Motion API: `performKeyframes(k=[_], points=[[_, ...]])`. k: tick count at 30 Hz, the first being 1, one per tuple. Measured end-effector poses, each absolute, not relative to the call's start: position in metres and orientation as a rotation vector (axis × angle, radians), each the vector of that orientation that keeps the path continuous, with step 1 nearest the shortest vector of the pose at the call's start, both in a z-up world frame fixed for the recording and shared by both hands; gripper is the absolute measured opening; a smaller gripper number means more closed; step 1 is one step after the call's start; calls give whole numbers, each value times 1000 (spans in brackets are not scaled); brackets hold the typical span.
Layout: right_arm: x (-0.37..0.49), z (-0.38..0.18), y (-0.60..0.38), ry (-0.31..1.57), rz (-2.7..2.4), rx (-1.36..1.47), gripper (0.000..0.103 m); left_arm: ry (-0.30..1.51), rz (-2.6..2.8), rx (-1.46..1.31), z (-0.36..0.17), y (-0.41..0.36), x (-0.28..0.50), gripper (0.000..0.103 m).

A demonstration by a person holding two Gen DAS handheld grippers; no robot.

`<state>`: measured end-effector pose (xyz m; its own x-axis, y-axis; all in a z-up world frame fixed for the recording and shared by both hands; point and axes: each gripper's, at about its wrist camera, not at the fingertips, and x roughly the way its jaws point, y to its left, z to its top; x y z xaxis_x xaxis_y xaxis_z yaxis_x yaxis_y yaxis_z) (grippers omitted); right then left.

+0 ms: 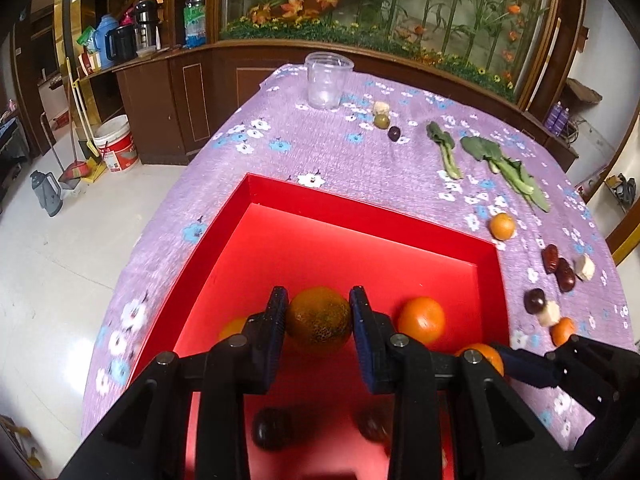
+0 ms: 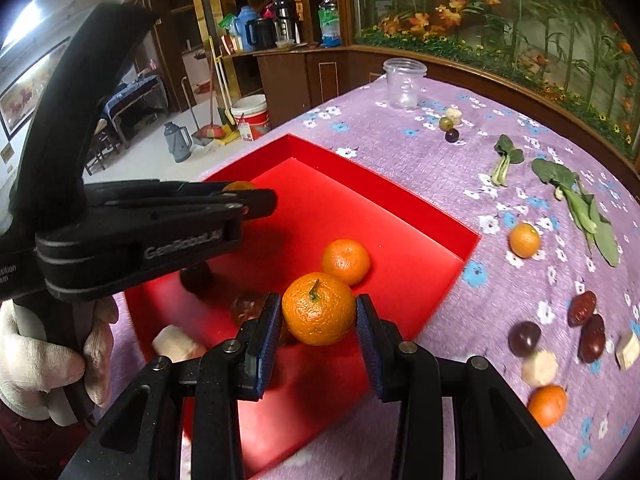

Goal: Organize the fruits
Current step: 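Lower both mandarins into the red tray and open both tools, then move both tools back over the remaining fruit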

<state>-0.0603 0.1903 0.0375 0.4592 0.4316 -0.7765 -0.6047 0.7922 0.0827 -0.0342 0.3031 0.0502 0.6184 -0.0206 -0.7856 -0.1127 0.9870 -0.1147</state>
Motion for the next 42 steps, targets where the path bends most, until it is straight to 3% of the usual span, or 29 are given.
performKeyframes(k=[12,20,21,25,34,42], points=[[-40,17,196,935,647,-204,41,964,48,-152,35,305,-7,31],[-39,16,197,935,653,-204,42,950,52,-158,39,306,-8,66],[-39,16,197,936,656,-202,42,947,54,-157,40,305,-9,68],[-42,19,196,920,661,-196,61,945,61,-150,43,303,-11,70],[-57,32,192,877,668,-204,62,900,112,-99,65,293,-31,79],[-72,43,170,849,644,-173,62,870,81,-125,84,279,-57,80]])
